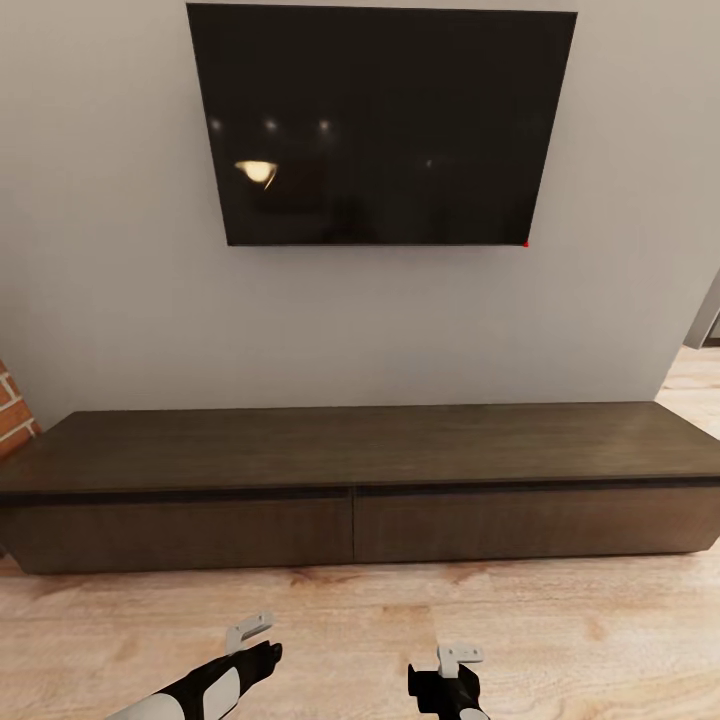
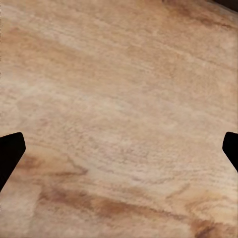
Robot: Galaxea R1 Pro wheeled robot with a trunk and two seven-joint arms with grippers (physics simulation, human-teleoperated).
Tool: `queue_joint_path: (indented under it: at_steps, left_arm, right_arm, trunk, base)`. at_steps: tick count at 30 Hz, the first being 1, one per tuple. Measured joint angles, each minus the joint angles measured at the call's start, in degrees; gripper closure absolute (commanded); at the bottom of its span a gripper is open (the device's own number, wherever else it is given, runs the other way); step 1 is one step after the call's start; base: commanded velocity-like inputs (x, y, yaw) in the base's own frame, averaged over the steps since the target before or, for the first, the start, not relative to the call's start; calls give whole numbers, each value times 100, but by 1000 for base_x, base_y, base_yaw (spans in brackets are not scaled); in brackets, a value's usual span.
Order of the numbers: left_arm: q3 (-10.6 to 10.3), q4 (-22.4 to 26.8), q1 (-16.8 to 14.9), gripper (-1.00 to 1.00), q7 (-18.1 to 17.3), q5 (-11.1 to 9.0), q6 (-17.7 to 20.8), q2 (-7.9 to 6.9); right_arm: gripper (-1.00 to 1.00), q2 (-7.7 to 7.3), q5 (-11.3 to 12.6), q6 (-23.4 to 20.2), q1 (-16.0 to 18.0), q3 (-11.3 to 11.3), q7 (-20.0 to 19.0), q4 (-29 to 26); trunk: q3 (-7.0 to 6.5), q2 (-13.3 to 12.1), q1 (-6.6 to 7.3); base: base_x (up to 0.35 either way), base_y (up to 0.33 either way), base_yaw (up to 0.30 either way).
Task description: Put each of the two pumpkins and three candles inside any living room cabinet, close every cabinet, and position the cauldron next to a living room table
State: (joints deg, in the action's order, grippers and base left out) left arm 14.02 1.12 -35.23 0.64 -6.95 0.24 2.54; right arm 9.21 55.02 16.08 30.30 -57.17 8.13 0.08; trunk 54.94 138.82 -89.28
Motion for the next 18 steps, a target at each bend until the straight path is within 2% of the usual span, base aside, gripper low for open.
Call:
queue_joint_path:
  at_steps: [12, 18]
  left_arm:
    - [-2, 13, 0, -100, 0, -3, 0, 54]
    - [-2, 249, -1, -100, 52, -1, 18, 47]
  right_arm:
    - [-100, 7, -8, 12, 0, -13, 14, -13]
    - [-100, -12, -27, 5, 0, 24, 51, -243]
  trunk:
    - [0, 0, 0]
    - [0, 0, 0]
  base:
    - [0, 0, 0]
    - [0, 0, 0]
